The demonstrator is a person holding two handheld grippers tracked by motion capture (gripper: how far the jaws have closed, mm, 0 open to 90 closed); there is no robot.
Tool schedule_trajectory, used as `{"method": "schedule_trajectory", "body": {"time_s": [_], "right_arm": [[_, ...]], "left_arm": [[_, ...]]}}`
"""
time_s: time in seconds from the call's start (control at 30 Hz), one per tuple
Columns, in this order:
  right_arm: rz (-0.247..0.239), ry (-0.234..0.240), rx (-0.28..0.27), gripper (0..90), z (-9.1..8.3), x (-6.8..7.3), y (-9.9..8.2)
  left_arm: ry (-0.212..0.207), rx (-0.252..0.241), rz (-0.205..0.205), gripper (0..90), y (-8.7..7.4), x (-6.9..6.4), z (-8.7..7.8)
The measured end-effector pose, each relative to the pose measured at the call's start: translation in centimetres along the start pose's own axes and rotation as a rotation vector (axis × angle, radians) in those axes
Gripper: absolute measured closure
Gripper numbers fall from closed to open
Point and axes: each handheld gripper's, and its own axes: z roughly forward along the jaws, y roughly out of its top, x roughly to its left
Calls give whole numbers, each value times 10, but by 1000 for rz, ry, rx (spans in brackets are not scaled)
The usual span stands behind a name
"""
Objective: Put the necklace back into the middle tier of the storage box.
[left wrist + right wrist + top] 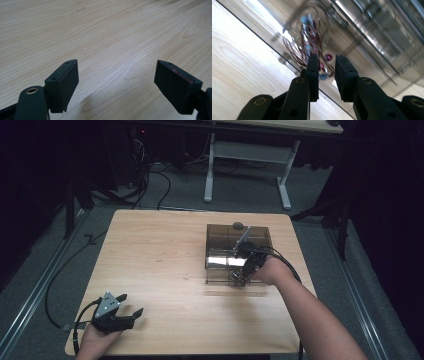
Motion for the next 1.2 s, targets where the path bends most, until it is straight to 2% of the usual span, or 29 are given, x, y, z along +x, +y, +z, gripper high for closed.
{"method": "schedule_trajectory", "body": {"time_s": [0.1, 0.17, 0.23, 0.33, 0.4, 0.57, 0.7, 0.73, 0.8, 0.83, 0.87, 0.9, 0.93, 1.0, 1.03, 1.07, 1.13, 1.2], "right_arm": [[-1, 13, -6, 738, 1, -4, -4], [24, 22, -2, 736, 7, -5, -8], [27, 26, 8, 747, 11, -5, -9], [34, 30, 11, 777, 13, -4, -10], [15, 38, -5, 849, 11, -3, -9], [-16, 14, -5, 856, 7, 0, -5], [-8, 16, -27, 855, 9, 5, 0], [-28, 12, -30, 854, 10, 5, 1], [-20, 13, -29, 853, 13, 5, 3], [5, 7, -25, 850, 17, 6, 5], [0, 2, -21, 850, 18, 5, 6], [16, -11, -15, 850, 21, 6, 7], [-6, -17, -15, 832, 23, 5, 7], [-8, -15, -7, 805, 26, 4, 8], [5, -15, -4, 779, 25, 5, 8], [-9, -12, -10, 757, 24, 3, 8], [-3, -11, -12, 732, 22, 3, 8], [2, 3, -17, 668, 15, 3, 6]], "left_arm": [[0, 1, -1, 202, 0, 0, 0], [-1, 3, -2, 202, 0, 0, 0], [0, 1, -1, 202, 0, 0, 0], [0, 3, -2, 202, 0, 0, 0], [1, 3, -1, 203, 0, 0, 0], [0, 3, -2, 203, 0, 0, 0], [0, 3, -2, 203, 0, 0, 0], [0, 3, -1, 204, 0, 0, 0], [1, 3, 0, 203, 0, 0, 0], [0, 3, 1, 203, 0, 0, 0], [0, 3, 1, 203, 0, 0, 0], [-1, 6, 0, 203, 0, 0, 0], [0, 3, 0, 203, 0, 0, 0], [0, 4, 0, 203, 0, 0, 0], [-3, 6, -2, 203, 0, 0, 0], [-3, 6, -2, 203, 0, 0, 0], [-3, 7, -2, 204, 0, 0, 0], [-2, 7, -2, 204, 0, 0, 0]]}}
